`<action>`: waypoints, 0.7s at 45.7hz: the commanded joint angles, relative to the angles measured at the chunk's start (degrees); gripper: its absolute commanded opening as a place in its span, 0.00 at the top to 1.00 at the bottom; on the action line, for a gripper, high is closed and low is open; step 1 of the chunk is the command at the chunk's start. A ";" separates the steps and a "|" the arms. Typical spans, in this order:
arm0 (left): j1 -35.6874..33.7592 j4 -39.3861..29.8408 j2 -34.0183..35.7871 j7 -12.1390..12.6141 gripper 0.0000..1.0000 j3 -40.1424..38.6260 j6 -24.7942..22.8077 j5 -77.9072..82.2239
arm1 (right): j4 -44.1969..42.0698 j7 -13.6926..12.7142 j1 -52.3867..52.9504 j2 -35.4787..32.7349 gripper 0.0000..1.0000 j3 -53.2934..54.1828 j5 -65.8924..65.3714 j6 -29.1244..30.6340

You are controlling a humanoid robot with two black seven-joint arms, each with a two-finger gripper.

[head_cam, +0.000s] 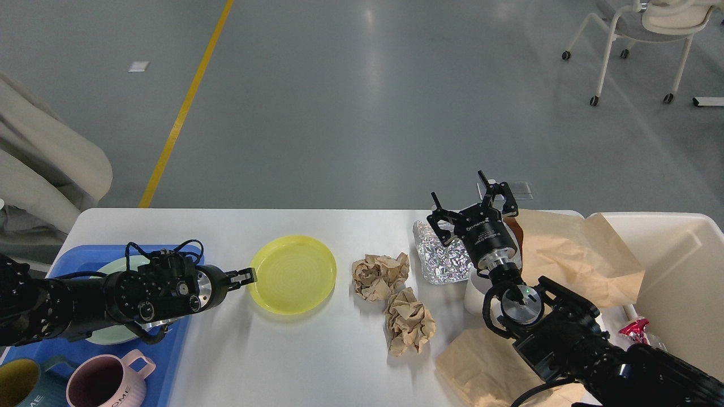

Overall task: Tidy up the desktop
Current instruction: 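Lower the left gripper and grip the yellow plate's edge, then move the yellow plate onto the blue tray with the left gripper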

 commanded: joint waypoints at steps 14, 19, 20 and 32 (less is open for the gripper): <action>3.41 9.24 -7.76 1.33 0.70 0.41 -1.24 0.03 | 0.00 0.00 0.00 0.00 0.00 0.00 0.00 0.00; 3.94 9.51 -7.85 1.42 0.84 0.41 -1.59 0.03 | 0.00 0.00 0.09 0.00 0.00 0.00 0.00 0.00; 4.02 9.59 -7.85 1.42 0.88 0.41 -1.59 0.03 | 0.00 0.00 0.00 0.00 0.00 0.00 0.00 0.00; 3.41 8.98 -7.85 1.68 1.00 0.06 -2.47 0.21 | 0.00 0.00 0.00 0.00 0.00 0.00 0.00 0.00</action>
